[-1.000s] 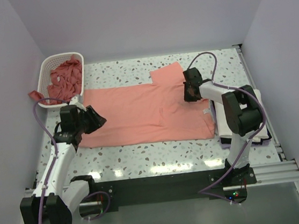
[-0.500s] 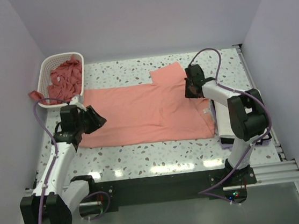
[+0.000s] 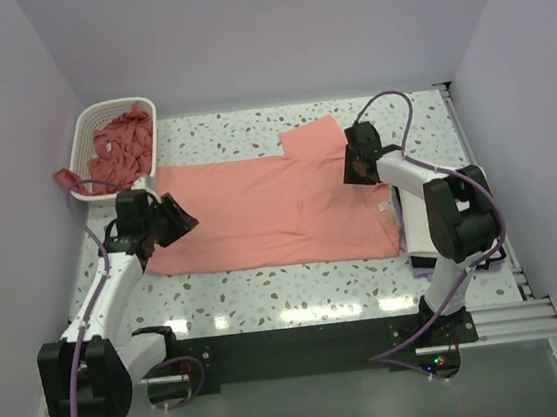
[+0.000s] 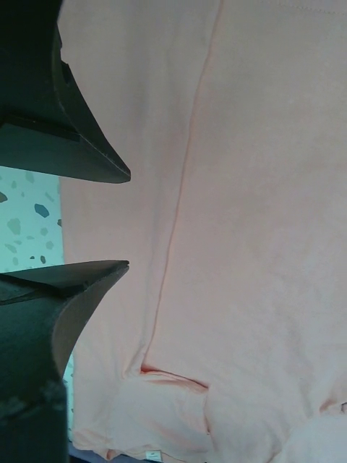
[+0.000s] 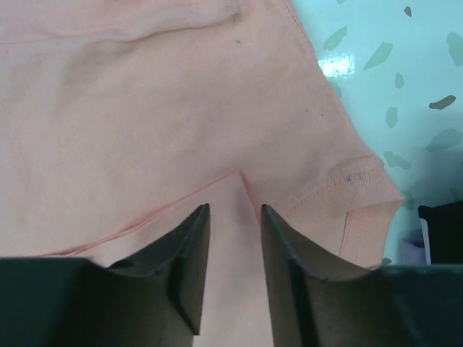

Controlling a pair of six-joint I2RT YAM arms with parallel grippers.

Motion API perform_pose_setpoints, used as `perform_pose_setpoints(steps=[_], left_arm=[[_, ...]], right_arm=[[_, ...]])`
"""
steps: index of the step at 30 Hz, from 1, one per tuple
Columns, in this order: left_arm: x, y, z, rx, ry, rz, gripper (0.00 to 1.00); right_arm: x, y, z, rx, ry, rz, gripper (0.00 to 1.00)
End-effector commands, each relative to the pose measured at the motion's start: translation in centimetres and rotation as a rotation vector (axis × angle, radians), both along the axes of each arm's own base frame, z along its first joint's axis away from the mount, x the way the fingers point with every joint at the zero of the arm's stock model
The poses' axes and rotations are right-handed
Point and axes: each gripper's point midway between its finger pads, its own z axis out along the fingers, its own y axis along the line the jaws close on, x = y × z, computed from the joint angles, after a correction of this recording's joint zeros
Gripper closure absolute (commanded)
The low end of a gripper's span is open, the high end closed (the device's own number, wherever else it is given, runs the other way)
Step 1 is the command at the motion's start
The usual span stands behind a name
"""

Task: Fold and stack the t-shirts
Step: Fold the tshirt

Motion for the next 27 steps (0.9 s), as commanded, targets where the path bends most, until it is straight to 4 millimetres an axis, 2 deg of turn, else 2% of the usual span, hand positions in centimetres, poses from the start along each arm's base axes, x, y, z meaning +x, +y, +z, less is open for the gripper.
perform_pose_setpoints(steps=[1, 2, 3, 4, 5, 6, 7, 8, 9, 10, 11, 12, 13, 14, 15, 16, 17, 18, 19, 20, 21, 22, 23, 24, 26, 27], left_arm=[[3.7, 0.6, 2.9, -0.017, -0.084, 0.092, 0.48], [5.1, 1.2, 4.0, -0.013, -0.113, 0.146, 0.48], [5.9, 1.6, 4.3, -0.008, -0.115, 0.176, 0.48], [7.0, 2.0, 3.4, 0.000, -0.085, 0.202, 0.49], [8.8, 2.8, 5.0, 0.016, -0.122, 0.257, 0.49], [9.7, 3.4, 5.0, 0.031, -0.117, 0.295, 0.49], [10.8, 3.8, 3.7, 0.053, -0.077, 0.318, 0.50], [12.6, 4.5, 5.3, 0.071, -0.115, 0.356, 0.50], [13.8, 4.7, 3.6, 0.101, -0.072, 0.366, 0.51], [14.7, 5.0, 3.2, 0.118, -0.056, 0.384, 0.51], [16.3, 5.3, 4.2, 0.127, -0.068, 0.398, 0.51], [17.3, 5.3, 2.0, 0.147, -0.014, 0.394, 0.52], [18.6, 5.3, 2.6, 0.153, -0.021, 0.401, 0.53], [19.3, 5.5, 2.0, 0.165, -0.012, 0.406, 0.53], [20.0, 5.4, 0.2, 0.179, 0.019, 0.397, 0.54], [20.7, 5.5, -0.2, 0.186, 0.017, 0.394, 0.54], [21.9, 5.7, 0.3, 0.195, -0.006, 0.400, 0.54], [22.6, 5.8, -1.5, 0.210, 0.024, 0.398, 0.54], [23.9, 5.8, -0.7, 0.215, -0.003, 0.395, 0.54], [24.3, 6.3, -1.2, 0.243, 0.008, 0.406, 0.54], [24.7, 6.5, -2.8, 0.259, 0.039, 0.410, 0.54], [25.6, 6.7, -2.3, 0.268, 0.025, 0.420, 0.54], [25.8, 7.1, -2.7, 0.293, 0.034, 0.426, 0.54], [25.8, 7.4, -4.0, 0.311, 0.063, 0.435, 0.54], [26.2, 8.0, -4.2, 0.340, 0.066, 0.457, 0.54], [26.2, 8.3, -5.0, 0.353, 0.082, 0.465, 0.53]], right_arm=[[0.8, 0.3, 1.7, 0.017, -0.047, -0.008, 0.59], [1.2, 0.7, 2.5, 0.033, -0.060, 0.001, 0.56], [1.4, 1.0, 3.2, 0.048, -0.075, 0.005, 0.53], [1.7, 1.2, 3.6, 0.059, -0.084, 0.008, 0.50], [2.4, 1.5, 4.6, 0.073, -0.108, 0.014, 0.48], [2.7, 2.0, 5.1, 0.088, -0.119, 0.028, 0.48], [3.2, 2.2, 5.3, 0.098, -0.122, 0.033, 0.47], [3.9, 2.6, 6.3, 0.114, -0.139, 0.042, 0.47], [4.2, 3.2, 6.5, 0.144, -0.141, 0.059, 0.47], [4.6, 3.7, 6.6, 0.161, -0.146, 0.069, 0.47], [5.4, 4.1, 7.5, 0.180, -0.167, 0.080, 0.47], [5.7, 4.6, 7.7, 0.202, -0.173, 0.086, 0.47], [6.1, 5.4, 7.9, 0.233, -0.175, 0.109, 0.46], [6.5, 5.7, 8.1, 0.251, -0.189, 0.114, 0.46], [6.8, 6.1, 8.1, 0.260, -0.191, 0.120, 0.46], [7.1, 6.2, 8.2, 0.264, -0.193, 0.124, 0.46], [7.7, 6.4, 8.2, 0.269, -0.195, 0.125, 0.46], [8.0, 6.4, 8.1, 0.270, -0.197, 0.123, 0.46], [8.3, 6.7, 8.3, 0.288, -0.201, 0.134, 0.46], [8.6, 6.9, 8.5, 0.304, -0.209, 0.144, 0.46], [9.0, 6.7, 8.0, 0.312, -0.205, 0.136, 0.46], [9.3, 6.6, 8.0, 0.320, -0.209, 0.134, 0.46], [9.7, 6.3, 7.8, 0.338, -0.209, 0.130, 0.46], [9.9, 6.2, 7.3, 0.350, -0.201, 0.124, 0.46], [10.4, 5.4, 6.9, 0.370, -0.202, 0.106, 0.46], [10.5, 5.0, 6.4, 0.371, -0.195, 0.096, 0.46]])
